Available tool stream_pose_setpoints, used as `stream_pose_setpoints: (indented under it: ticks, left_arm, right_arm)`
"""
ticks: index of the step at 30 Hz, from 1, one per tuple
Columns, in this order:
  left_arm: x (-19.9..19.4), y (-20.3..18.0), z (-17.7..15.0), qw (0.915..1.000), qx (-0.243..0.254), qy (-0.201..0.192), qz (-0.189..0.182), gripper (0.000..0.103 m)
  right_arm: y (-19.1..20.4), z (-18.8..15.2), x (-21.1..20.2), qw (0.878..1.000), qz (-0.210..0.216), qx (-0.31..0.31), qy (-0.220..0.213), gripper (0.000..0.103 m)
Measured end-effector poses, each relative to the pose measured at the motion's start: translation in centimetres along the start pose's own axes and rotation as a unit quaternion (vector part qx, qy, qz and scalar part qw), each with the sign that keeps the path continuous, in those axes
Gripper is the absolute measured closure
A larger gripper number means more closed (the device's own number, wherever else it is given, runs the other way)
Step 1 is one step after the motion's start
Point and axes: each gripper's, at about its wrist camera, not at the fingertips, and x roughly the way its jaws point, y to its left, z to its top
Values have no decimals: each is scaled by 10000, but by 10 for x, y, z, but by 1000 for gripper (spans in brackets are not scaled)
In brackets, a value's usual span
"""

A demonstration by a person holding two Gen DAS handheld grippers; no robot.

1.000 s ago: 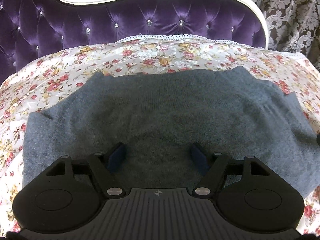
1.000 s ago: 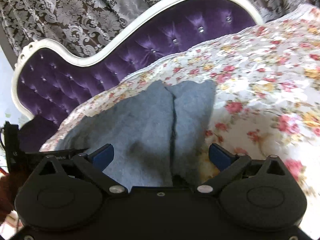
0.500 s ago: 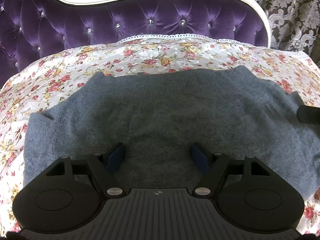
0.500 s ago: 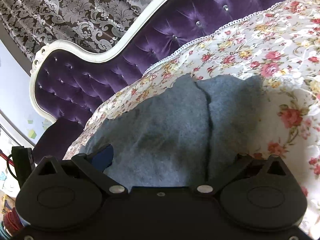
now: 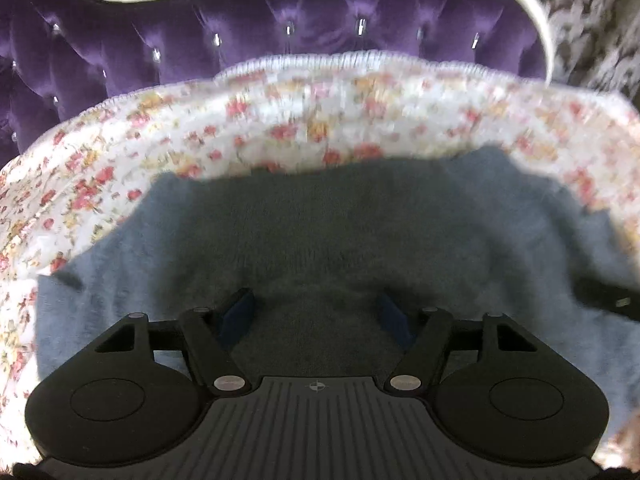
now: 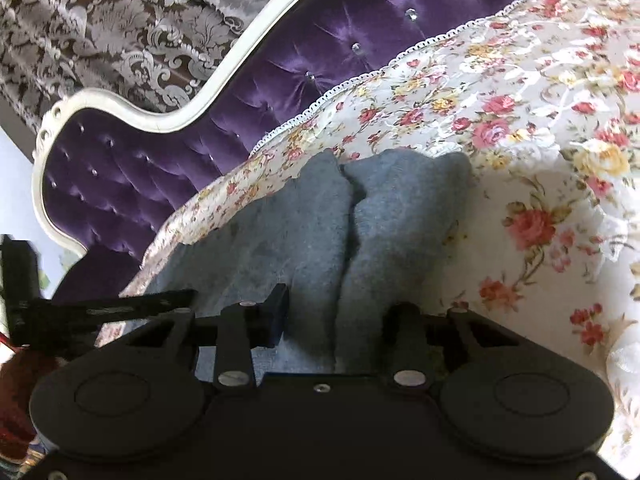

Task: Fold small clothes
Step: 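Close the right tool on one side of the sweater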

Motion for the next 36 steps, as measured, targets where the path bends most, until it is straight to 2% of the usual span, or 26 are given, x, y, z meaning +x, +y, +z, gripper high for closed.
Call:
stream_pose_setpoints:
  ticks: [4, 8, 11, 14, 16, 19, 21, 24, 25, 26, 27, 30, 36]
  left_arm:
    - [1, -5, -1, 9998, -4, -97, 164, 35]
    - [-16, 0, -1, 9998, -54, -175, 84, 44]
    - [-43, 3, -13, 9988, -181, -418, -160, 44]
    - [-60, -3, -33, 9981, 30, -515, -323, 43]
    - [-62, -7, -45, 9979, 91, -526, -367, 43]
    - [-46, -9, -56, 9986, 47, -294, -433, 41]
    - [-44, -9, -56, 9982, 46, -401, -433, 41]
    - [-52, 1, -50, 9968, -283, -381, -641, 43]
    - [-57, 5, -51, 9959, -375, -442, -692, 43]
    - [-65, 11, -52, 9950, -427, -555, -706, 43]
    - [-73, 17, -56, 9945, -426, -673, -680, 43]
    - [-95, 34, -66, 9932, -361, -947, -576, 43]
    - [-126, 80, -102, 9928, -411, -1052, -401, 43]
  right_arm:
    - [1, 1, 0, 10000, 10, 19, 16, 59]
    - [0, 1, 1, 10000, 45, 80, 24, 59]
    - [1, 1, 1, 10000, 26, 90, 27, 59]
    - [2, 1, 1, 10000, -12, 68, 48, 59]
    - [4, 3, 1, 9999, -44, 75, 75, 59]
    - [8, 4, 1, 9998, -164, 10, 136, 59]
    - [15, 5, 1, 9993, -311, -111, 199, 58]
    - [28, 6, 3, 9977, -509, -327, 299, 52]
    - [32, 7, 4, 9967, -615, -419, 324, 56]
    - [36, 7, 4, 9957, -694, -498, 349, 71]
    - [40, 7, 4, 9951, -751, -556, 328, 75]
    - [56, 12, -3, 9949, -777, -613, 199, 76]
    - [119, 27, -6, 9930, -656, -972, 147, 76]
